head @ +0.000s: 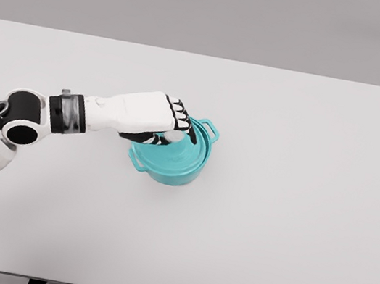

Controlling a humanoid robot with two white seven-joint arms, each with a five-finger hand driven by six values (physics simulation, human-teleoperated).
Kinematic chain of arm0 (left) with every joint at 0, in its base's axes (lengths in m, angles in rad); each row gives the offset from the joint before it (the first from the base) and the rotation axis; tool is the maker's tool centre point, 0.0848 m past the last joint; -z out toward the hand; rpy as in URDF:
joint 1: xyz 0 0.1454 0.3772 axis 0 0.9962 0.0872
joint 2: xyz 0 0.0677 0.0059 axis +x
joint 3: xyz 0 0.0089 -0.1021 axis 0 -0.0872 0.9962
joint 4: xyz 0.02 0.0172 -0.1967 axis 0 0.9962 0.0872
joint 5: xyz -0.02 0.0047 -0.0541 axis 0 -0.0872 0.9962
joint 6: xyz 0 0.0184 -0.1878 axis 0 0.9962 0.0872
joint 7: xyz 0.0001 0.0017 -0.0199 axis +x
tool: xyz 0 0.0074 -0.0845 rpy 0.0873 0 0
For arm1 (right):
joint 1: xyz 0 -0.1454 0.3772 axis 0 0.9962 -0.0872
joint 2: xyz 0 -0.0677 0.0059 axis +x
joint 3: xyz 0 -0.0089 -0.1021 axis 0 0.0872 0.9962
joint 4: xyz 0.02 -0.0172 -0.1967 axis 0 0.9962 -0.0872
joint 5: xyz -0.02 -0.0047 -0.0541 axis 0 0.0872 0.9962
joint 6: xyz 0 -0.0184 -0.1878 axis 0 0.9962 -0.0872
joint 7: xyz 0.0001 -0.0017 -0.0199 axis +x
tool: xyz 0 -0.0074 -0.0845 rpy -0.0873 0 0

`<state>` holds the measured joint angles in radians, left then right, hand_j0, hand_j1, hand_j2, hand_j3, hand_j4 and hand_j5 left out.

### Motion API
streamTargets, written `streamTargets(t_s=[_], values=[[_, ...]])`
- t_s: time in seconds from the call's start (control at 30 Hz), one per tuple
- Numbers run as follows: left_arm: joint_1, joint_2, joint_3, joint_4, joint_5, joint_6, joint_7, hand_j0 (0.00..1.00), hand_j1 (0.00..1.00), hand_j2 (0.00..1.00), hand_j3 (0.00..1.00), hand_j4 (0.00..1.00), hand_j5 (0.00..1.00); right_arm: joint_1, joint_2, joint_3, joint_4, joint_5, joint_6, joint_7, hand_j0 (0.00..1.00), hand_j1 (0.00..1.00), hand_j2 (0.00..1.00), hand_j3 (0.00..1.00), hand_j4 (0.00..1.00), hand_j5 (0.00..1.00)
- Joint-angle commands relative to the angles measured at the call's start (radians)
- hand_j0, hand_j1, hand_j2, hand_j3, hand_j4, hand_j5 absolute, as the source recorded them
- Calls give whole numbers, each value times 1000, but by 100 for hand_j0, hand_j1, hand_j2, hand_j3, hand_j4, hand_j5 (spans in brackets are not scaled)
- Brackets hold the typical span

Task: Cover the pot with left arm

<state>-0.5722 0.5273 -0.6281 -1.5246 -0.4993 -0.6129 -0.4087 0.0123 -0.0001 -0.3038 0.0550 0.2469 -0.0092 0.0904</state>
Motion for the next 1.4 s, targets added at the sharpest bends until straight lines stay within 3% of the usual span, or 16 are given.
streamTargets(t_s=[0.0, 0.23, 1.37], values=[[0, -1, 1, 0, 7, 2, 1, 69, 69, 69, 69, 69, 69, 0, 0, 0, 0, 0, 0, 0, 100, 100, 100, 100, 100, 100], [2, 0, 2, 0, 7, 2, 1, 79, 79, 79, 79, 79, 79, -2, 0, 0, -1, 0, 0, 0, 100, 100, 100, 100, 100, 100], [0, 13, 15, -6, 10, 2, 1, 81, 81, 81, 81, 81, 81, 0, 0, 0, 0, 0, 0, 0, 100, 100, 100, 100, 100, 100]])
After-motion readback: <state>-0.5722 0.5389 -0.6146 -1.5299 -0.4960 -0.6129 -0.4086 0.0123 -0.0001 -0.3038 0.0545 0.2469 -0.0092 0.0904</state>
